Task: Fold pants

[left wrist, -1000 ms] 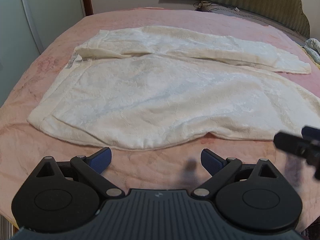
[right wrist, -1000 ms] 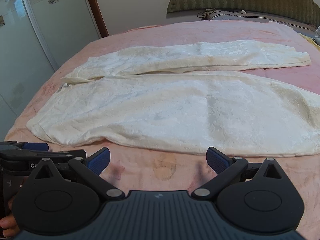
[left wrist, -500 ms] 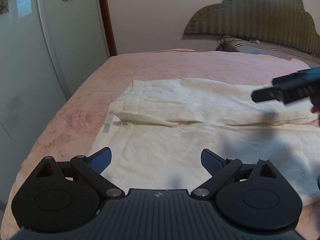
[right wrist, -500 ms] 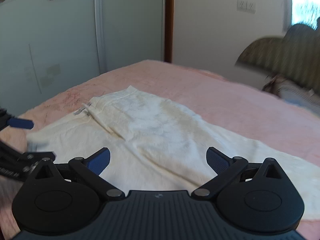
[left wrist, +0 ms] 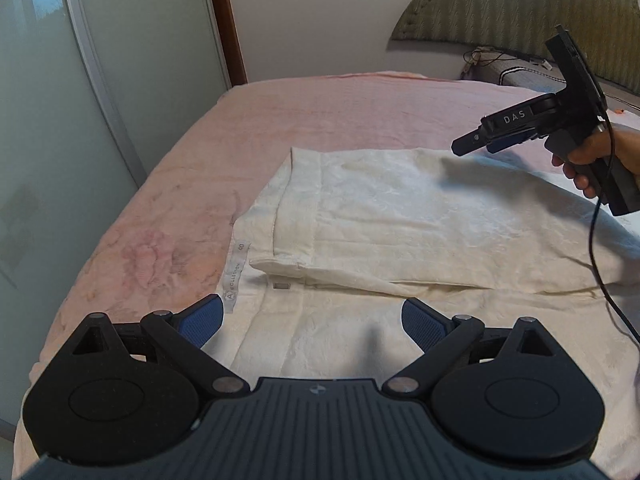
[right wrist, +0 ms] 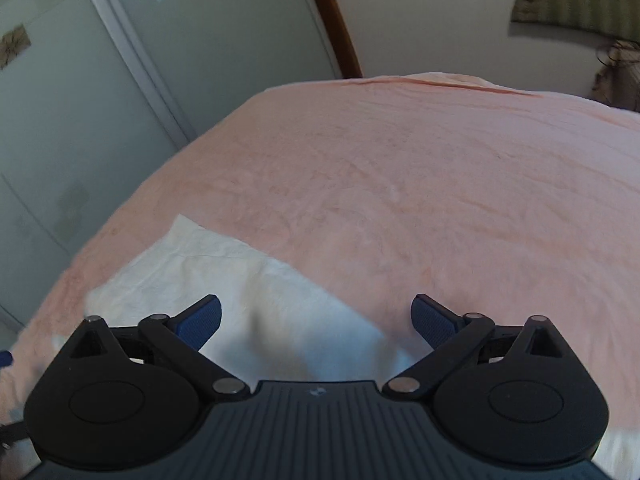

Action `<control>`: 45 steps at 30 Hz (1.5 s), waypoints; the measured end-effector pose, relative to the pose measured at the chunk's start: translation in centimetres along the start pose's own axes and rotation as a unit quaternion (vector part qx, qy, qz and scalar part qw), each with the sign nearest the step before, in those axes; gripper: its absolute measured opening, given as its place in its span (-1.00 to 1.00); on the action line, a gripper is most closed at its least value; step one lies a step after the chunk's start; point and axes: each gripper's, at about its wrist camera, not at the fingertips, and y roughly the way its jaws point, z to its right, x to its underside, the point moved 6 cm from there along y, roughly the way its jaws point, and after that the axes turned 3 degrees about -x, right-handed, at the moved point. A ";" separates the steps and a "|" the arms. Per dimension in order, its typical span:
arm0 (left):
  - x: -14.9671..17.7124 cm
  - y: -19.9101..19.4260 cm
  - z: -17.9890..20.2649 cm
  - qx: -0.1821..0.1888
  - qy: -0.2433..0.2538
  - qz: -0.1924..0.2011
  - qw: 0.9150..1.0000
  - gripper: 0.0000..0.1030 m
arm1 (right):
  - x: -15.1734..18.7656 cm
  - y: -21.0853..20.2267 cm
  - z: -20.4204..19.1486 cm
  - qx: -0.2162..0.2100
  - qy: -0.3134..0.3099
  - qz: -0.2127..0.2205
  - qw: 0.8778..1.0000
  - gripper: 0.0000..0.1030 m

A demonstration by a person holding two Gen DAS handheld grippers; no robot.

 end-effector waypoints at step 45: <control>1.2 -1.4 -4.6 0.180 -0.257 0.015 0.949 -0.92 | 15.2 -6.2 -13.9 0.216 -0.502 -0.023 0.837 -0.44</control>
